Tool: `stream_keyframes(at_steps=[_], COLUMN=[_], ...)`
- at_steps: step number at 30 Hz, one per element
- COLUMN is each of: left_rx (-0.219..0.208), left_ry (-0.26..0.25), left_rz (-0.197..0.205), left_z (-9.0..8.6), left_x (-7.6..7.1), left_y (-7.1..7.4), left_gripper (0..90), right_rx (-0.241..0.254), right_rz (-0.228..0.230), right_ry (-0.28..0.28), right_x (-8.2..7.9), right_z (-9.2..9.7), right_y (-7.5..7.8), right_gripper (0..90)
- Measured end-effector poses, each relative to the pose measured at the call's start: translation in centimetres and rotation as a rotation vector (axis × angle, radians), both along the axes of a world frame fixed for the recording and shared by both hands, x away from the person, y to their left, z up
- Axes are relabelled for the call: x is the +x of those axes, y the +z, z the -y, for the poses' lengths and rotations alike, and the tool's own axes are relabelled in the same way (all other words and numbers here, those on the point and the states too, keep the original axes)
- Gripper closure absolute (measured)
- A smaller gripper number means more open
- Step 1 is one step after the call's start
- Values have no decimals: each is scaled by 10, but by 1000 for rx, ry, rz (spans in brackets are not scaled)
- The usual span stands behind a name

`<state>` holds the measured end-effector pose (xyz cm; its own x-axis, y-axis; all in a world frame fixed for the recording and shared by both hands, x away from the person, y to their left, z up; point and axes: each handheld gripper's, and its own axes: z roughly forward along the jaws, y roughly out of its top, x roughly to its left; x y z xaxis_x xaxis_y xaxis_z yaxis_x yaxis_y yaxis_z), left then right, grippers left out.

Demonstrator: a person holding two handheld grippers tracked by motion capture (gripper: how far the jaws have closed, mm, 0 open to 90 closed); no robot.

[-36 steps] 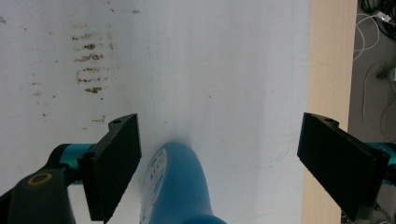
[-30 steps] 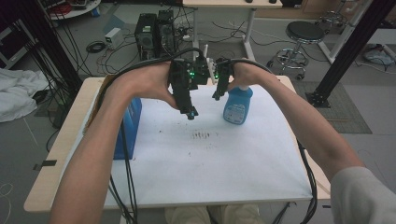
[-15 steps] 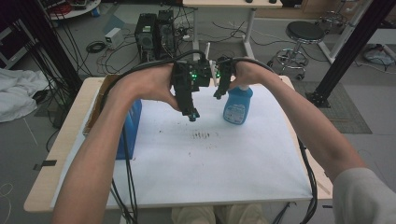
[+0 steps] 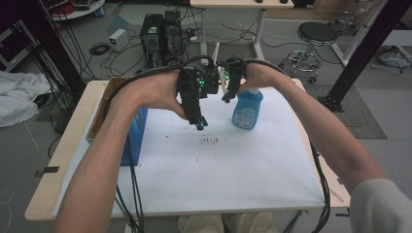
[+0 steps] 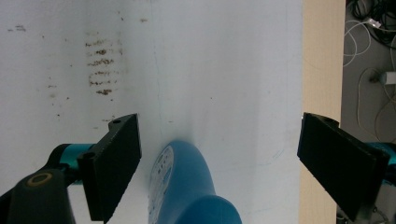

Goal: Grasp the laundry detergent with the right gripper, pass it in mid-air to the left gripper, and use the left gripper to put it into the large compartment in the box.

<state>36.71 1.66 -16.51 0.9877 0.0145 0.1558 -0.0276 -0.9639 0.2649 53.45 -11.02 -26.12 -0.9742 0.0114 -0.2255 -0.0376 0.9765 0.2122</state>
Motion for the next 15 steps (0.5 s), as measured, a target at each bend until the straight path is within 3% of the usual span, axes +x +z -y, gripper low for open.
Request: stream_keyframes(at_steps=[15], left_rx=[5], left_ry=[-3], left_rz=[-10], left_z=[1], left_x=[6], left_y=[-6], left_gripper=[161], right_rx=[-3], right_rz=[-7], right_ry=[-12], right_x=[3], right_z=[8], right_y=[1], right_gripper=[128])
